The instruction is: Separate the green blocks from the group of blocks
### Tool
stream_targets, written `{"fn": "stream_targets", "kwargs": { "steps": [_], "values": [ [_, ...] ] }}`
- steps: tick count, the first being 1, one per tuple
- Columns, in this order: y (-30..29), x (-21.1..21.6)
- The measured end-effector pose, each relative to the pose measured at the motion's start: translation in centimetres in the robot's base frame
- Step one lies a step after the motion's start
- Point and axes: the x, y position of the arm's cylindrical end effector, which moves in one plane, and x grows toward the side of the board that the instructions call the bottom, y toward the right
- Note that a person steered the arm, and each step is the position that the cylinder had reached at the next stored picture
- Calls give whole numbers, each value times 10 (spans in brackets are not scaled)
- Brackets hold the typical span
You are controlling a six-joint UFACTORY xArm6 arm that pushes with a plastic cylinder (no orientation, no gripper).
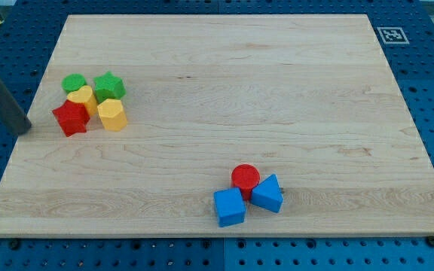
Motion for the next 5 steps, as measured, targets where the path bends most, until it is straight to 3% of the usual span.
{"fn": "stream_targets", "kwargs": {
  "steps": [3, 5],
  "values": [
    [11, -62],
    [116, -72]
  ]
}}
